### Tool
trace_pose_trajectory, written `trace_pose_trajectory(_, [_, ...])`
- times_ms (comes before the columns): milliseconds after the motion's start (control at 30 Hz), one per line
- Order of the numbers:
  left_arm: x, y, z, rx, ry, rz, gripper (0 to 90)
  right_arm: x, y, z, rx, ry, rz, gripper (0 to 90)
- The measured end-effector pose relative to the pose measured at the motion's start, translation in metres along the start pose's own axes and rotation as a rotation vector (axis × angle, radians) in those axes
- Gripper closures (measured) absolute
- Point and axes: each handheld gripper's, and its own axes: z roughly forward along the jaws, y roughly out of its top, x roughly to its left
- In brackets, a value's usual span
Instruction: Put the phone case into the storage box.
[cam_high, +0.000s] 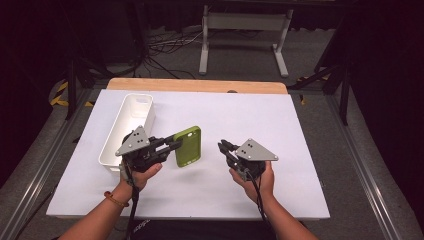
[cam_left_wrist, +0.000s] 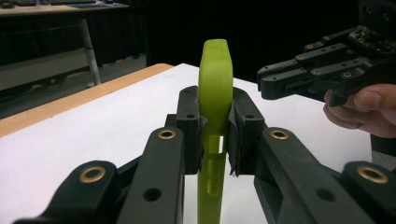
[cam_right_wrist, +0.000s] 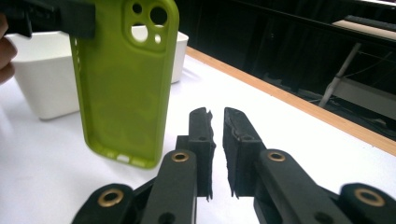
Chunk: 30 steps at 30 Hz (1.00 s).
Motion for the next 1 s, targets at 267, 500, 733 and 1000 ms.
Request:
trace_pose_trajectory(267, [0.001,0.002,-0.005,-0.006,0.002,0.027,77.4,-0.005,-0.008,-0.01,0.006,0.019,-0.025,77.7])
trace_pose_trajectory(500, [0.0,0.004,-0.009,-0.018,0.012,0.05,77.4,-0.004,-0.016,-0.02,0.022,0.074,-0.106,65.8])
trace_pose_trajectory(733, [0.002,0.006,-0.014,-0.019,0.009,0.06,77.4,-0.007,-0.025,-0.027,0.049,0.08,-0.107,55.4])
trace_pose_trajectory(1000, [0.006,0.009,-0.021,-0.03,0.018,0.069,77.4,-0.008,-0.034,-0.033,0.047,0.087,-0.132,44.4])
